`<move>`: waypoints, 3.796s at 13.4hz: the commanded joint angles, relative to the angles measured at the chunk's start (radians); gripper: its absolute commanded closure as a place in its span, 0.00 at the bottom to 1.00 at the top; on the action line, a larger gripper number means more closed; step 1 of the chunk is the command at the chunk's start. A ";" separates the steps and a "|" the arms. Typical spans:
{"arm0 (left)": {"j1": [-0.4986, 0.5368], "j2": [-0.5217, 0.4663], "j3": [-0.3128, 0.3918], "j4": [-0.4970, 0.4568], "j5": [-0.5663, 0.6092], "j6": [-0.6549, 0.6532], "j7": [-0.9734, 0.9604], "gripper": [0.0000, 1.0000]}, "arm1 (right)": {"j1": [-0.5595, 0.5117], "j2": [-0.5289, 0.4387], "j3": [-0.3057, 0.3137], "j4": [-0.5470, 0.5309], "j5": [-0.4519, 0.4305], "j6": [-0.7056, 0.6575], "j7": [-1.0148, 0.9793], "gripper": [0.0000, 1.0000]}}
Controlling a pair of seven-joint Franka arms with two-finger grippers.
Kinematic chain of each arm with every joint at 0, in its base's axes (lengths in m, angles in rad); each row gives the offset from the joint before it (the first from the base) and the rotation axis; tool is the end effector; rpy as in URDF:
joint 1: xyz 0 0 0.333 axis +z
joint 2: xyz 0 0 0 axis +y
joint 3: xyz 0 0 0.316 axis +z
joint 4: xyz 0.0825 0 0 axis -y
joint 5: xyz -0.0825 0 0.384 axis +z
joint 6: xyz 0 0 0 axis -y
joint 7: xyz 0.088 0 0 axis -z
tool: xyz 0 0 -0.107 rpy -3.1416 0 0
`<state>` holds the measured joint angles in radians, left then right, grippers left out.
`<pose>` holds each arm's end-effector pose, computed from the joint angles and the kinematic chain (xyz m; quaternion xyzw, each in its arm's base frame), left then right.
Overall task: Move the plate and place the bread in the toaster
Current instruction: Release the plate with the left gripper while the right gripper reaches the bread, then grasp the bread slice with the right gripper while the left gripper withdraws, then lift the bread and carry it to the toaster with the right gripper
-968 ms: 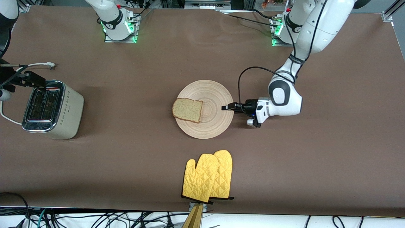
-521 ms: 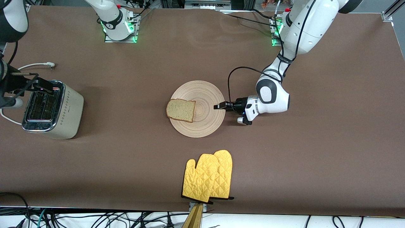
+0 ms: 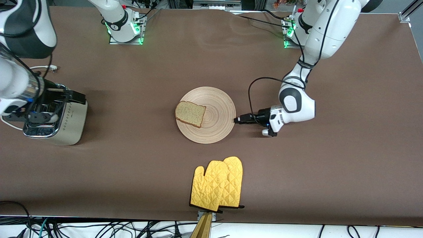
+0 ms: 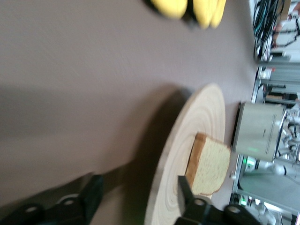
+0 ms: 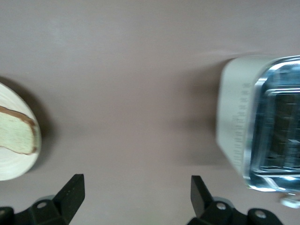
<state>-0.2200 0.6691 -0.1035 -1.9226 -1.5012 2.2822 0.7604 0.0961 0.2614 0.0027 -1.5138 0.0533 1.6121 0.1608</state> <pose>0.5642 -0.2136 0.1317 0.8715 0.0858 -0.0191 0.4824 0.6200 0.0668 0.5001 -0.9957 0.0342 0.0842 0.0160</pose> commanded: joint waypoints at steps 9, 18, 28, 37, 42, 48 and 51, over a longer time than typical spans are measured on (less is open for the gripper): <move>0.429 -0.386 -0.056 -0.197 0.696 -0.041 -0.332 0.00 | 0.295 0.173 0.000 -0.243 0.132 0.509 0.516 0.00; 0.444 -0.646 -0.113 -0.064 1.349 -0.355 -0.768 0.00 | 0.338 0.292 0.094 -0.289 0.134 0.690 0.674 0.00; 0.433 -0.643 -0.105 0.169 1.606 -0.650 -0.837 0.00 | 0.356 0.309 0.125 -0.289 0.132 0.641 0.675 0.00; 0.433 -0.640 -0.104 0.162 1.544 -0.650 -0.845 0.00 | 0.358 0.306 0.125 -0.278 0.128 0.598 0.660 1.00; 0.433 -0.637 -0.104 0.160 1.544 -0.650 -0.846 0.00 | 0.373 0.300 0.119 -0.165 0.112 0.478 0.654 1.00; 0.433 -0.637 -0.104 0.157 1.544 -0.652 -0.848 0.00 | 0.286 0.273 0.109 0.104 -0.024 0.090 0.576 1.00; 0.435 -0.637 -0.104 0.151 1.544 -0.656 -0.846 0.00 | 0.179 0.251 0.099 0.190 -0.024 -0.044 0.415 1.00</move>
<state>0.2134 0.0317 -0.2059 -1.7767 0.0604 1.6428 -0.0752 0.3431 0.5224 0.0971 -1.3811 0.0352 1.6462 0.6677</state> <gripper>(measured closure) 0.000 0.943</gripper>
